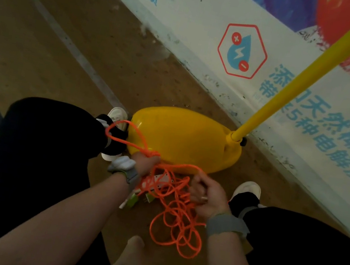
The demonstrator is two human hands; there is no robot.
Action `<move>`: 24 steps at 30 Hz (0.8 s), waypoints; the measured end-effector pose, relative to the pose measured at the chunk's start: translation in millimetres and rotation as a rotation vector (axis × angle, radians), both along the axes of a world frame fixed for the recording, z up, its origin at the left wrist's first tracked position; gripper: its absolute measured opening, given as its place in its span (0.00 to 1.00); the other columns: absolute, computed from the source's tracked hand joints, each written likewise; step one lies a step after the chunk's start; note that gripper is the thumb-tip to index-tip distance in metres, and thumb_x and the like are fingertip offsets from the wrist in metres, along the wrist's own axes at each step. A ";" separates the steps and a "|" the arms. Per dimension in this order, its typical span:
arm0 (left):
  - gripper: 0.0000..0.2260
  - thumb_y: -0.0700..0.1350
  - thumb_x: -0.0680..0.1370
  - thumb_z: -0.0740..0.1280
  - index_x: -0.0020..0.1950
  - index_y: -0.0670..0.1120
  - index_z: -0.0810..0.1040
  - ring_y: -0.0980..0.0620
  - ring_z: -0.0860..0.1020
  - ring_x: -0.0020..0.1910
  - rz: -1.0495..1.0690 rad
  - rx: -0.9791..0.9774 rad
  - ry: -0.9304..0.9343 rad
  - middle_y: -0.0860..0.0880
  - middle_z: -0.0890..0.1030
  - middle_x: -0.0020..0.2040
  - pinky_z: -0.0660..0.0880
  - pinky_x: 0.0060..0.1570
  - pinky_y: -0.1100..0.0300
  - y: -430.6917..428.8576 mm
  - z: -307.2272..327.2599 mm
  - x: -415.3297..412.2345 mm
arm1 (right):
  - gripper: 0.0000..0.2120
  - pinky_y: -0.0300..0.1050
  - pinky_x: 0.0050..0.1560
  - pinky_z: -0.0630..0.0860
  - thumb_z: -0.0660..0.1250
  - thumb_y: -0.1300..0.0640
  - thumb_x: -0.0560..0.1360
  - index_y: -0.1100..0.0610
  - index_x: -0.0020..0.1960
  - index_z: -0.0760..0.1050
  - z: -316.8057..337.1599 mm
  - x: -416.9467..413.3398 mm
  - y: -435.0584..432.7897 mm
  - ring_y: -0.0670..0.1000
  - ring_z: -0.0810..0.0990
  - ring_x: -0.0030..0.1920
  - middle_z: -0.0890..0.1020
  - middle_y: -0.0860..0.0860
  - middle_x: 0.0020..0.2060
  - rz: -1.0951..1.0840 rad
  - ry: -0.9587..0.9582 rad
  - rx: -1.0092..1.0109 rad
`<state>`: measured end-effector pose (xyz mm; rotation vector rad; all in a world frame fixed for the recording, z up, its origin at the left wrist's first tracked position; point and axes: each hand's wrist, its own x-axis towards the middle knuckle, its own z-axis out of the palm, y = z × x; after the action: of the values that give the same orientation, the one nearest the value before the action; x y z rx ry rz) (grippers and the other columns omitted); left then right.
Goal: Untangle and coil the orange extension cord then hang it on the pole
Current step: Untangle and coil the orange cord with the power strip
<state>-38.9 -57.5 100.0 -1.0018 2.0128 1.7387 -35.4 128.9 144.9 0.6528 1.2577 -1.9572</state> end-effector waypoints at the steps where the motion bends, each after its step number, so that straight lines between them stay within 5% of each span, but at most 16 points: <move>1: 0.12 0.46 0.74 0.71 0.34 0.43 0.75 0.44 0.75 0.37 0.040 0.022 -0.007 0.41 0.77 0.35 0.70 0.37 0.56 -4.7 -1.2 -1.7 | 0.16 0.30 0.17 0.50 0.53 0.57 0.80 0.58 0.34 0.63 2.5 -5.2 6.0 0.42 0.57 0.14 0.61 0.47 0.15 -0.058 0.019 -0.026; 4: 0.10 0.48 0.74 0.72 0.38 0.43 0.76 0.48 0.73 0.33 0.005 0.009 0.000 0.44 0.76 0.34 0.69 0.34 0.60 -3.5 7.9 -2.2 | 0.15 0.31 0.15 0.52 0.56 0.59 0.79 0.59 0.33 0.64 -7.3 -9.3 13.1 0.43 0.57 0.14 0.61 0.47 0.15 -0.246 0.019 0.111; 7: 0.17 0.51 0.75 0.71 0.32 0.44 0.69 0.53 0.67 0.26 -0.135 -0.011 0.001 0.46 0.69 0.28 0.63 0.23 0.65 8.1 10.4 3.3 | 0.12 0.35 0.22 0.62 0.63 0.61 0.74 0.57 0.32 0.69 -22.6 -5.7 20.1 0.45 0.66 0.17 0.69 0.47 0.16 -0.292 -0.063 0.475; 10: 0.15 0.50 0.75 0.71 0.35 0.44 0.71 0.52 0.67 0.27 -0.145 0.008 0.001 0.46 0.70 0.30 0.63 0.26 0.62 16.8 9.2 6.2 | 0.08 0.41 0.48 0.74 0.63 0.60 0.73 0.57 0.51 0.78 -25.9 0.4 14.8 0.54 0.80 0.48 0.82 0.55 0.46 0.197 0.152 1.095; 12: 0.15 0.51 0.74 0.72 0.34 0.44 0.73 0.50 0.72 0.29 -0.102 0.033 -0.022 0.45 0.75 0.32 0.68 0.30 0.60 21.0 12.4 5.5 | 0.24 0.49 0.66 0.67 0.65 0.57 0.72 0.53 0.67 0.70 -26.1 6.8 1.6 0.56 0.70 0.67 0.75 0.54 0.64 0.468 0.466 1.387; 14: 0.16 0.55 0.67 0.75 0.39 0.43 0.80 0.46 0.80 0.39 -0.059 0.113 -0.058 0.42 0.82 0.41 0.78 0.43 0.54 23.6 13.9 5.4 | 0.28 0.53 0.68 0.64 0.65 0.54 0.72 0.49 0.72 0.64 -24.2 13.8 -17.8 0.55 0.67 0.70 0.71 0.52 0.68 0.707 0.745 1.291; 16: 0.22 0.58 0.63 0.76 0.45 0.42 0.82 0.44 0.82 0.46 -0.060 0.197 -0.133 0.42 0.84 0.47 0.79 0.52 0.49 24.5 17.6 6.8 | 0.24 0.55 0.63 0.69 0.64 0.52 0.74 0.50 0.69 0.65 -27.8 18.2 -27.8 0.57 0.74 0.64 0.77 0.54 0.63 0.755 0.776 1.082; 20: 0.16 0.57 0.71 0.73 0.44 0.43 0.80 0.52 0.76 0.37 -0.224 0.201 -0.159 0.46 0.79 0.40 0.74 0.36 0.61 20.2 18.5 11.5 | 0.11 0.47 0.47 0.70 0.61 0.51 0.79 0.59 0.54 0.74 -26.2 15.0 -17.4 0.59 0.79 0.51 0.81 0.58 0.48 0.581 0.726 0.943; 24: 0.20 0.61 0.67 0.74 0.42 0.43 0.80 0.52 0.76 0.32 -0.452 0.226 -0.220 0.49 0.79 0.33 0.75 0.34 0.61 13.4 24.6 10.9 | 0.16 0.48 0.44 0.69 0.59 0.52 0.80 0.62 0.45 0.78 -18.9 -4.6 3.7 0.60 0.78 0.46 0.82 0.60 0.43 0.282 0.671 1.053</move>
<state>-28.0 -44.1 124.6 -0.5793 1.6950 1.4945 -39.9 132.6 126.0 0.2230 2.6679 -1.1801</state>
